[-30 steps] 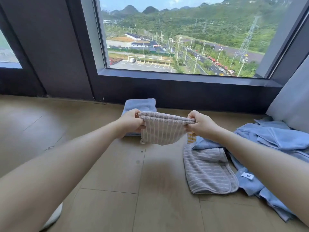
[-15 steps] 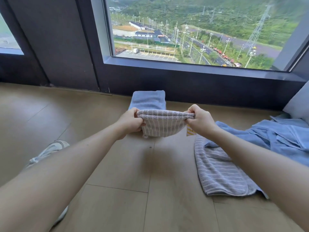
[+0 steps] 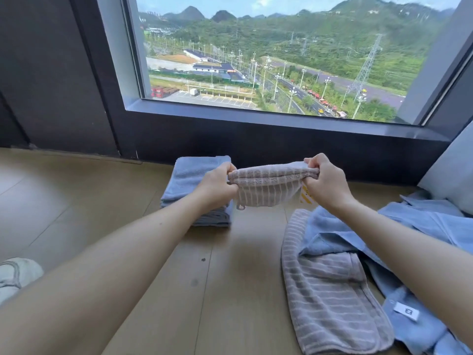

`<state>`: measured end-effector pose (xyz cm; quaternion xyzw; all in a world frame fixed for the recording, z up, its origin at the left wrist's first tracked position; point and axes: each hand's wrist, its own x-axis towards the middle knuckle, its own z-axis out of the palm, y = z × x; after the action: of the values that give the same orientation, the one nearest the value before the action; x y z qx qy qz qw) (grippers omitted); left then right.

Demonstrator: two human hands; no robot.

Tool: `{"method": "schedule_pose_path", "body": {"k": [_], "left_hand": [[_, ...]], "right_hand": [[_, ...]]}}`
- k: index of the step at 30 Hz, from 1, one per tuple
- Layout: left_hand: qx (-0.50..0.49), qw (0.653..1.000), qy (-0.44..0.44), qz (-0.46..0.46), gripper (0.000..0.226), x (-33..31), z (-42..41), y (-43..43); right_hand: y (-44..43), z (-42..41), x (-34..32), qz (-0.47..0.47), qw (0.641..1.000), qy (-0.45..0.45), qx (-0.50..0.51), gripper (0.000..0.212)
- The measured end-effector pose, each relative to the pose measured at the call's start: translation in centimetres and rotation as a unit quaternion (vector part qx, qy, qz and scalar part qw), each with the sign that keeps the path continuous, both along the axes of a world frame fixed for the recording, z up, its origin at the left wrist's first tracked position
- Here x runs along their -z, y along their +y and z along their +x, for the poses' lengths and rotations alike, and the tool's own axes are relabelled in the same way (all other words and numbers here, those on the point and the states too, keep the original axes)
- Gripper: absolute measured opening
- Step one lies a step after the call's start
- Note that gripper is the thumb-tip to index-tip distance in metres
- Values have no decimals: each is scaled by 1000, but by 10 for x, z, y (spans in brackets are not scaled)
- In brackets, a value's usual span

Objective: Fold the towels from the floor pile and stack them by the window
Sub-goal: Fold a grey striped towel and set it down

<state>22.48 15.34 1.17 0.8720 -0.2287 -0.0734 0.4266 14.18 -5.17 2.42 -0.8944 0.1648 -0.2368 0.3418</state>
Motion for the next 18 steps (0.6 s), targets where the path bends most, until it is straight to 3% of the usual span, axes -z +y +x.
{"method": "schedule_pose_path", "body": {"k": [5,8,12,18], "left_hand": [[-16,998,-52,-9,16,45,23,-31],[-3,997,-52,63,21,99,25,-38],[46,976,-87,192,24,147,13,-42],[37,972,-109,207,25,151,6,-40]], "right_hand": [[-20,22,60,-8,999,-39,25,20],[-28,20,119,-17,998,60,-18,21],[-25,16,162,-151,969,136,-140,15],[-17,12,154,-78,985,119,-99,20]]}}
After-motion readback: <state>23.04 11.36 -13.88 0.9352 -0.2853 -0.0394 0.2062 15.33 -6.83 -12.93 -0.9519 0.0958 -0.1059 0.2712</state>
